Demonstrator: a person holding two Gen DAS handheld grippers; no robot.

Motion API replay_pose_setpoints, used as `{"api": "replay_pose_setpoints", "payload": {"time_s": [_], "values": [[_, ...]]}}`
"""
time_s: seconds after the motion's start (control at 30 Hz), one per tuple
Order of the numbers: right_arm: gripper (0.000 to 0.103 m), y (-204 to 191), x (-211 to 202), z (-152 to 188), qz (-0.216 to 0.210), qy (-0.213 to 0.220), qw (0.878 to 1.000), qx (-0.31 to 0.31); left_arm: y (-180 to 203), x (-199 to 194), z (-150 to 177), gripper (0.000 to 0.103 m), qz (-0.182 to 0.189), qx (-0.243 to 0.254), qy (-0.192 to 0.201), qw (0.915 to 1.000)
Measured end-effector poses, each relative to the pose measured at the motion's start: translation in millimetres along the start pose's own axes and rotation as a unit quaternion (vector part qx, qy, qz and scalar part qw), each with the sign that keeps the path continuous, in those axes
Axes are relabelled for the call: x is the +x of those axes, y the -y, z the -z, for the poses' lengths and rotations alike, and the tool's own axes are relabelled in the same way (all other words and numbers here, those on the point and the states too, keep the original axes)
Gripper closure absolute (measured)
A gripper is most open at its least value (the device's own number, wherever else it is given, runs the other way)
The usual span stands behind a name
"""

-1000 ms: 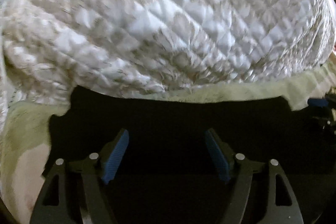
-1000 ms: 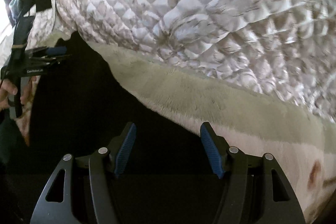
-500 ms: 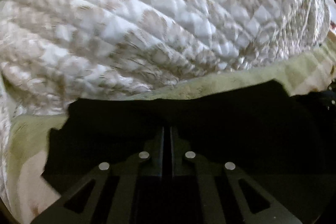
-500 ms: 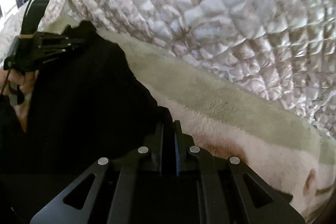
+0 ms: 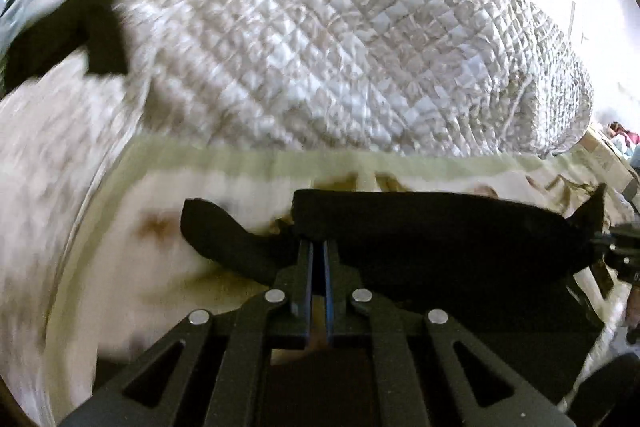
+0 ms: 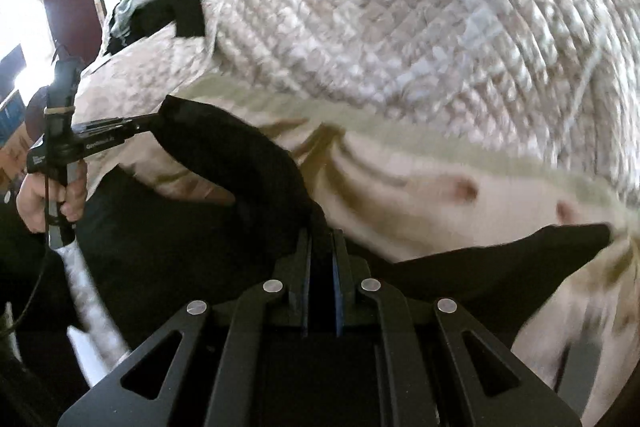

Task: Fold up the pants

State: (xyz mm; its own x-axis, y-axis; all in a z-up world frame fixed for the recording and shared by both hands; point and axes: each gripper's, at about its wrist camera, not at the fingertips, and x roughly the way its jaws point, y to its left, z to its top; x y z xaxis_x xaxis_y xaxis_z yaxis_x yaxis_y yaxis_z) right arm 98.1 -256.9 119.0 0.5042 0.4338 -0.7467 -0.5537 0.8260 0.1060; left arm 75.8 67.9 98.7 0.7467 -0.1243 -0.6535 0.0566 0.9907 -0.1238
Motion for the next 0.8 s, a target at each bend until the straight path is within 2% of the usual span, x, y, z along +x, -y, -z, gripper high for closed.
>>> {"api": "replay_pose_setpoints", "payload": {"time_s": [0.13, 0.27, 0.33, 0.37, 0.43, 0.47, 0.5, 0.53, 0.57, 0.6, 0.63, 0.7, 0.8], "values": [[0.095, -22, -6, 56, -0.012, -0.043, 0.998, 0.048, -5, -20, 56, 0.097, -0.005, -0.031, -0.037, 0.9988], [0.093, -20, 18, 107, -0.027, -0.109, 0.987, 0.119, -10, -23, 102, 0.096, -0.017, -0.054, -0.088, 0.9945], [0.091, -20, 15, 116, -0.030, -0.102, 0.985, 0.136, -11, -32, 114, 0.095, -0.019, -0.063, -0.096, 0.9933], [0.088, -18, 8, 119, -0.037, -0.086, 0.984, 0.152, -13, -37, 116, 0.095, -0.016, -0.069, -0.096, 0.9928], [0.073, -14, -3, 123, -0.042, -0.066, 0.981, 0.180, -18, -48, 114, 0.095, -0.022, -0.080, -0.086, 0.9928], [0.071, -14, -11, 127, -0.043, -0.055, 0.979, 0.193, -20, -53, 113, 0.094, -0.025, -0.086, -0.080, 0.9928], [0.066, -12, -16, 129, -0.045, -0.046, 0.977, 0.203, -22, -57, 110, 0.088, -0.028, -0.090, -0.072, 0.9929], [0.058, -10, -20, 131, -0.045, -0.036, 0.975, 0.214, -23, -60, 103, 0.075, -0.030, -0.093, -0.062, 0.9932], [0.055, -9, -24, 134, -0.042, -0.027, 0.973, 0.227, -22, -61, 98, 0.068, -0.029, -0.093, -0.054, 0.9938], [0.054, -6, -29, 138, -0.036, -0.016, 0.969, 0.245, -21, -60, 92, 0.058, -0.030, -0.090, -0.047, 0.9944], [0.054, -3, -31, 141, -0.033, -0.011, 0.965, 0.259, -16, -58, 84, 0.054, -0.032, -0.082, -0.042, 0.9952], [0.054, 5, -38, 150, -0.019, -0.001, 0.955, 0.296, -5, -48, 72, 0.049, -0.029, -0.058, -0.041, 0.9971], [0.054, 16, -45, 159, -0.002, 0.010, 0.940, 0.341, 15, -22, 62, 0.049, -0.044, -0.013, -0.052, 0.9976]]}}
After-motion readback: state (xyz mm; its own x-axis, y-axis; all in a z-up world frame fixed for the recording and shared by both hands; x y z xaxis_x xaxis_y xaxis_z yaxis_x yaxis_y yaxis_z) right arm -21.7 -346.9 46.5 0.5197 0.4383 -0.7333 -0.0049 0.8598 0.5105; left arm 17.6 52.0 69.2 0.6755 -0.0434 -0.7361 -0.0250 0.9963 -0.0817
